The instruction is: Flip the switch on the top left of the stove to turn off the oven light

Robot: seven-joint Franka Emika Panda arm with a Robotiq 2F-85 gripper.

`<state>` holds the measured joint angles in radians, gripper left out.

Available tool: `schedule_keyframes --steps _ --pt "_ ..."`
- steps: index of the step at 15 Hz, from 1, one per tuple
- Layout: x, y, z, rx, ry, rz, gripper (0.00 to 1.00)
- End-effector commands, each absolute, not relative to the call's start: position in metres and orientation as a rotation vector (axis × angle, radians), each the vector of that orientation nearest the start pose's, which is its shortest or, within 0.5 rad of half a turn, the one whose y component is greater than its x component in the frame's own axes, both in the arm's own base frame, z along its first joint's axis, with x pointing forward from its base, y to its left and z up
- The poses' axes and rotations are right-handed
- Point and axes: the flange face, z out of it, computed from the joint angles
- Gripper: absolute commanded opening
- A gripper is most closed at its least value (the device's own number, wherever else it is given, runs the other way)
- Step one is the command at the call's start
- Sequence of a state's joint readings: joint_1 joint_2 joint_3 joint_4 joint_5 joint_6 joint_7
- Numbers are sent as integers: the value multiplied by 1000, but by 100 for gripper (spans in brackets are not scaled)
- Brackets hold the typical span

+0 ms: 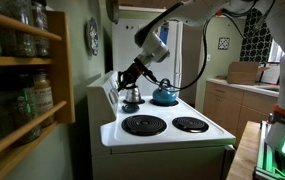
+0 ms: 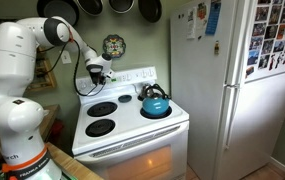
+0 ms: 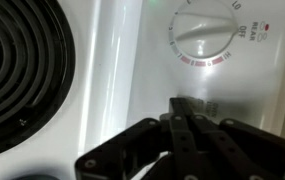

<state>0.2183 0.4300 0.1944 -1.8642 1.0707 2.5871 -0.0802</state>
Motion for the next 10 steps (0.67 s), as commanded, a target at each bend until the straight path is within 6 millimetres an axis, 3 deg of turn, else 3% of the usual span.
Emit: schedule_keyframes --steps 1,10 --pt "604 235 322 -2314 519 -159 0" --pt "608 234 324 -2308 570 -138 0"
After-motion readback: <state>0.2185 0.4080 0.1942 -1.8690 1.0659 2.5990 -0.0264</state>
